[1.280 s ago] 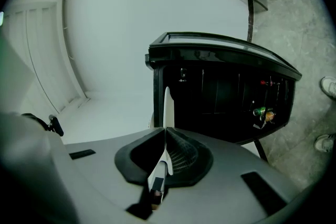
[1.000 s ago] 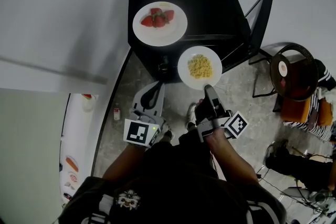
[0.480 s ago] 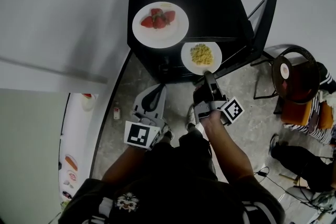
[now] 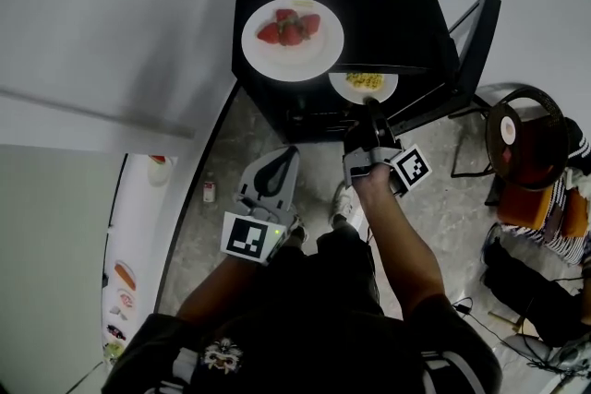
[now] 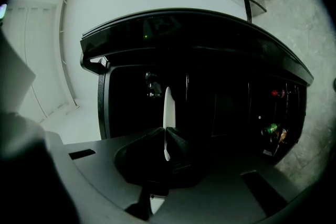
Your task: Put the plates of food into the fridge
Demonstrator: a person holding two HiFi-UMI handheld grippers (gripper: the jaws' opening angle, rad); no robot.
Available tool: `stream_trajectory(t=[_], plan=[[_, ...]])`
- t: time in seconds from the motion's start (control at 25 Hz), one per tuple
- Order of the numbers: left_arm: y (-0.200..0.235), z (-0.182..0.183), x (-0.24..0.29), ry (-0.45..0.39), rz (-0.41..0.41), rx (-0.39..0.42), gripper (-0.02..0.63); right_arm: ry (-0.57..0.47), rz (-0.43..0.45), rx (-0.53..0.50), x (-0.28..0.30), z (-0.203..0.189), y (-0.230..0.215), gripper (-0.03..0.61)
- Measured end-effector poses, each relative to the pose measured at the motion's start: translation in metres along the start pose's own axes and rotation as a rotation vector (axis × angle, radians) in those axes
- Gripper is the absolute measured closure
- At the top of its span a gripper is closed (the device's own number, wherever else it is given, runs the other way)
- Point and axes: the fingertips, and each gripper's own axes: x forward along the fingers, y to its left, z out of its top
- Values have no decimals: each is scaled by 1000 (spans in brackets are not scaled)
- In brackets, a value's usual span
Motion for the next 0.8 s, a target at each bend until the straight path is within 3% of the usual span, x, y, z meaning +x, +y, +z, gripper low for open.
stream_trajectory(t=[0.8], plan=[[16, 8, -8, 6, 92, -16, 592, -67, -81, 20, 24, 10, -22, 546]])
